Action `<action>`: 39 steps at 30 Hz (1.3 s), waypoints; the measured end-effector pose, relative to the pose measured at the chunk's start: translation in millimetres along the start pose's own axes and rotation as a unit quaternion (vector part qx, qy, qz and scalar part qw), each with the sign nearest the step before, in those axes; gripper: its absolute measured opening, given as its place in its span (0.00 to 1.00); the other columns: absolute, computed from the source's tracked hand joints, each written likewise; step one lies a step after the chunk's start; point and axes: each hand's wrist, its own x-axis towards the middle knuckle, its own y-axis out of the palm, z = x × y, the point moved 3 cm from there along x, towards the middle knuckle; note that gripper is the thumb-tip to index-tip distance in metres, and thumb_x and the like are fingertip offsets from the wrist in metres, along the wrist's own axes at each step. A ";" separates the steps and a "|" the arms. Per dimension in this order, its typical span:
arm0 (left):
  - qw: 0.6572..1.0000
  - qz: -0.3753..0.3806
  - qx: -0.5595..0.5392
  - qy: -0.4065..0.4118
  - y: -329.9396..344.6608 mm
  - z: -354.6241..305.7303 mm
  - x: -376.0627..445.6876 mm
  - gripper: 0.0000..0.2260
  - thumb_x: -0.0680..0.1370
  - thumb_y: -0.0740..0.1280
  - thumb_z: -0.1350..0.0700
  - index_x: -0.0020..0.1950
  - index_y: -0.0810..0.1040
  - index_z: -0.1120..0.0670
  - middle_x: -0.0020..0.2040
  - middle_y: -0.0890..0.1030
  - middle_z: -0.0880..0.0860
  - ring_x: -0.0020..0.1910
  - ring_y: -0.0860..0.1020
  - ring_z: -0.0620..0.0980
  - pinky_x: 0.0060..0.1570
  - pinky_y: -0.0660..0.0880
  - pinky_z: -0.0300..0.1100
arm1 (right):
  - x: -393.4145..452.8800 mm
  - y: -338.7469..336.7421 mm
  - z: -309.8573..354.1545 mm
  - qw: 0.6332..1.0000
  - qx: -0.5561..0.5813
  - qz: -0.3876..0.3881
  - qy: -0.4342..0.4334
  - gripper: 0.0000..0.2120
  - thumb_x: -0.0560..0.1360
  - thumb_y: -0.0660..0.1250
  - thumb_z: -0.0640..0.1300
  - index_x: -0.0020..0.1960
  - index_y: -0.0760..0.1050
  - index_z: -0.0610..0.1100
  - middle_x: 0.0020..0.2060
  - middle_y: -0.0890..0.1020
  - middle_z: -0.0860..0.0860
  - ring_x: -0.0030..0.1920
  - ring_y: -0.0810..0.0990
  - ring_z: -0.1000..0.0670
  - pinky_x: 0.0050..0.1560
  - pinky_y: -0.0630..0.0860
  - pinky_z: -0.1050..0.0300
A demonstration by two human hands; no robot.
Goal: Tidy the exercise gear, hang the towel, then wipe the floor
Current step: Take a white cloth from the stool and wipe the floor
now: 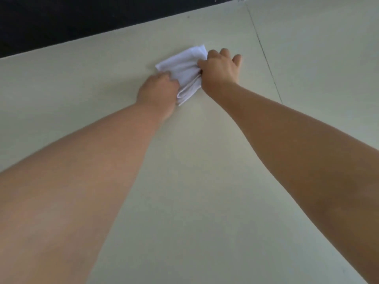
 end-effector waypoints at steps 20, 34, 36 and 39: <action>0.976 0.167 0.063 0.123 36.7 15.0 -237.0 0.03 0.53 0.68 0.56 0.24 0.78 0.55 0.28 0.77 0.54 0.25 0.77 0.54 0.26 0.70 0.33 | -248.7 54.2 79.1 0.996 -0.022 -0.020 -0.083 0.15 0.60 0.65 0.38 0.43 0.83 0.49 0.28 0.77 0.53 0.30 0.76 0.47 0.41 0.58 0.56; 0.983 0.166 -0.015 0.079 32.6 9.2 -238.6 0.16 0.79 0.59 0.61 0.68 0.69 0.62 0.67 0.71 0.58 0.65 0.72 0.58 0.61 0.68 0.46 | -305.2 28.1 95.8 0.974 -0.136 0.173 -0.057 0.15 0.72 0.58 0.31 0.55 0.74 0.42 0.48 0.78 0.49 0.59 0.68 0.44 0.61 0.58 0.52; 0.982 0.173 -0.030 0.074 32.1 6.5 -249.7 0.18 0.80 0.59 0.61 0.69 0.66 0.61 0.67 0.72 0.58 0.66 0.72 0.58 0.63 0.68 0.46 | -311.3 17.7 95.1 0.964 -0.162 0.192 -0.085 0.16 0.73 0.58 0.32 0.57 0.74 0.42 0.50 0.78 0.49 0.60 0.68 0.44 0.62 0.59 0.52; 0.978 0.197 -0.058 0.031 29.9 2.8 -259.5 0.25 0.77 0.65 0.58 0.72 0.62 0.60 0.68 0.71 0.58 0.67 0.72 0.57 0.64 0.69 0.46 | -309.6 1.1 94.8 0.955 -0.197 0.191 -0.108 0.15 0.74 0.57 0.34 0.57 0.74 0.42 0.53 0.77 0.49 0.60 0.68 0.44 0.58 0.63 0.53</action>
